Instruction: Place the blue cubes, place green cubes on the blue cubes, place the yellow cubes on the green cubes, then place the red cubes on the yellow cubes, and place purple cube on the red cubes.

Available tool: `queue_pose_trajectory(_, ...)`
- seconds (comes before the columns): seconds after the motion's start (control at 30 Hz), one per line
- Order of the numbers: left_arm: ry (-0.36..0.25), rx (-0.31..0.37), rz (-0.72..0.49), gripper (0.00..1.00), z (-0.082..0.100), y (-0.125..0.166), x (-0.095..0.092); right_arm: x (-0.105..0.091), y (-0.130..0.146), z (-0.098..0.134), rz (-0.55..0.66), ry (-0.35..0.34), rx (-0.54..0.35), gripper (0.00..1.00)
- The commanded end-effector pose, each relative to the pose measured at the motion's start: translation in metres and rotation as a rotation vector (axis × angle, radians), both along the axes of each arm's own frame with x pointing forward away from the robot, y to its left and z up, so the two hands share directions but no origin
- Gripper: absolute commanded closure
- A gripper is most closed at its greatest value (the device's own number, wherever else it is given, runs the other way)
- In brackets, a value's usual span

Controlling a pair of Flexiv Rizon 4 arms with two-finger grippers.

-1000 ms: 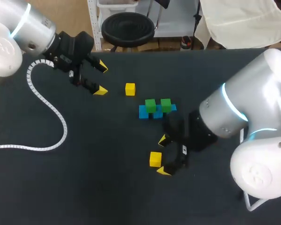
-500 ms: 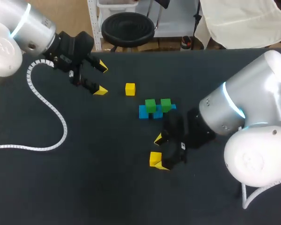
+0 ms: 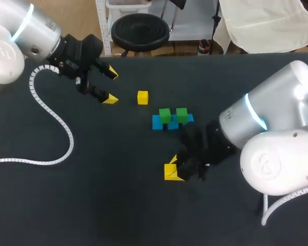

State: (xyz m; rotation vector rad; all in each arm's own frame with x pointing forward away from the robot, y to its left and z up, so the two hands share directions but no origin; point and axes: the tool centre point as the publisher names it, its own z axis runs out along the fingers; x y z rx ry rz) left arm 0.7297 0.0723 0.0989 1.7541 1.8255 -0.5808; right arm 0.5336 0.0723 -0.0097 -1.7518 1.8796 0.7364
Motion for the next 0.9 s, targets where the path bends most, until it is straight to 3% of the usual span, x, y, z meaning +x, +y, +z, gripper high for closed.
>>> queue_pose_trajectory(0.03,0.001,0.001,-0.002,0.0,0.0,0.0,0.001,-0.001,-0.002,0.001,0.002,-0.003,0.0,1.0)
queue_pose_trajectory(0.37,0.001,0.001,-0.002,0.0,0.0,0.0,0.001,-0.001,-0.015,0.022,-0.032,-0.03,-0.017,1.0)
queue_pose_trajectory(0.73,0.001,0.001,-0.002,0.0,0.0,0.0,0.001,0.023,-0.027,0.051,-0.057,-0.018,-0.054,1.0)
queue_pose_trajectory(0.9,0.001,0.001,-0.002,0.0,0.0,0.0,0.001,0.03,-0.04,0.067,-0.066,-0.045,-0.075,1.0)
